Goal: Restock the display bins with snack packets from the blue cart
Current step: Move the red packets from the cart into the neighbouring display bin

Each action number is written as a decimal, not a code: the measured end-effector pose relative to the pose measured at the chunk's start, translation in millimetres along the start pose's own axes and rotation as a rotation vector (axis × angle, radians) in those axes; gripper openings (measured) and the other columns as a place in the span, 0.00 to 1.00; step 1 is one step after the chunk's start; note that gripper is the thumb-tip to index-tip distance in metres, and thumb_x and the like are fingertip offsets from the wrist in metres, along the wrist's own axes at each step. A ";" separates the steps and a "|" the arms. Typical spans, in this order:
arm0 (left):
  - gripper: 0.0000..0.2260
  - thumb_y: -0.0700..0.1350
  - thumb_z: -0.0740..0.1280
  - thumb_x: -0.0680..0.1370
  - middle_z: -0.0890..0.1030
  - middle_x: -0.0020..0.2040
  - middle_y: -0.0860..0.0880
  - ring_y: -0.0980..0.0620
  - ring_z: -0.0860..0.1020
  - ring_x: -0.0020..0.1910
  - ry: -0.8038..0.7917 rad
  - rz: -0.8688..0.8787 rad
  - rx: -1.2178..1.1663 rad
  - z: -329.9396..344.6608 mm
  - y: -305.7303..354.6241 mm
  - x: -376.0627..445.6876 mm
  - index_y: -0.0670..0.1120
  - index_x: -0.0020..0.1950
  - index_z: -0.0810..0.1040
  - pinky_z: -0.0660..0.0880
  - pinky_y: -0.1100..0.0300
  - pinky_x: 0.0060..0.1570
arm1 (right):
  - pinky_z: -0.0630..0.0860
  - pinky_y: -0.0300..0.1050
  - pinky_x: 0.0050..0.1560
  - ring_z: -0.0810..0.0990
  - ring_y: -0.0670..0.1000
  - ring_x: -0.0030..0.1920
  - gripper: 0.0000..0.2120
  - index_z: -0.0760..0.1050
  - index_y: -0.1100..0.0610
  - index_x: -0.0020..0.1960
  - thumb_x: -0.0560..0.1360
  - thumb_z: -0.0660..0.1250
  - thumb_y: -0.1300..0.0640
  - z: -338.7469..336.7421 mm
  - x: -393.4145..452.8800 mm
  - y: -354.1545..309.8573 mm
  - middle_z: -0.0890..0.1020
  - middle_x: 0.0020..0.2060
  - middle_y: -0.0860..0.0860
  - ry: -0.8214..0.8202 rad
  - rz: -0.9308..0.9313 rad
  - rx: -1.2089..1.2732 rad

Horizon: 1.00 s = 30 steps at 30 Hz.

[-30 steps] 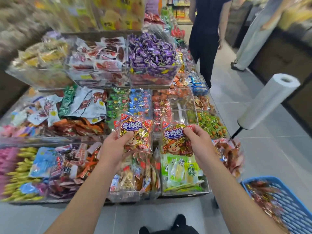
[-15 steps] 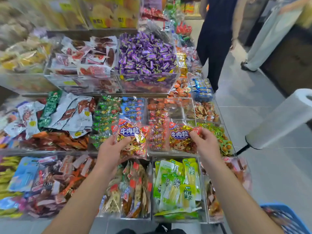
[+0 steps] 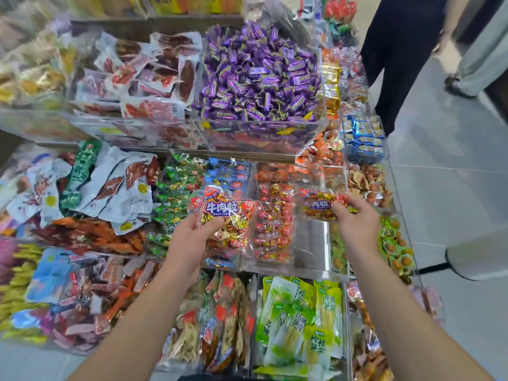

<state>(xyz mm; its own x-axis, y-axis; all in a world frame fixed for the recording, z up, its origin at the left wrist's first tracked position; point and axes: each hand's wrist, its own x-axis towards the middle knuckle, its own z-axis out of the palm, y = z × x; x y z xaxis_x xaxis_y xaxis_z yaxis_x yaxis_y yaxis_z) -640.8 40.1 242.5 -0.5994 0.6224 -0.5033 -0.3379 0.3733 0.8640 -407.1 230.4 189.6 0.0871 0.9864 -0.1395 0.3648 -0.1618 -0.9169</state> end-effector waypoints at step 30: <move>0.48 0.54 0.76 0.63 0.81 0.61 0.40 0.48 0.86 0.47 -0.005 -0.143 -0.029 20.0 14.2 73.9 0.37 0.77 0.62 0.81 0.59 0.40 | 0.77 0.37 0.53 0.79 0.45 0.49 0.22 0.68 0.54 0.68 0.76 0.69 0.62 113.2 58.0 49.5 0.77 0.54 0.48 0.048 0.062 -0.122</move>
<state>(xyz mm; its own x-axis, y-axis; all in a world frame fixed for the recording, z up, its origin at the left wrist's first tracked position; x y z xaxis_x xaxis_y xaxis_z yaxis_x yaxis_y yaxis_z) -675.4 105.1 217.2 -0.5403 0.5673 -0.6215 -0.4404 0.4386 0.7833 -488.9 282.8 93.7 0.1561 0.9724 -0.1732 0.4672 -0.2272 -0.8545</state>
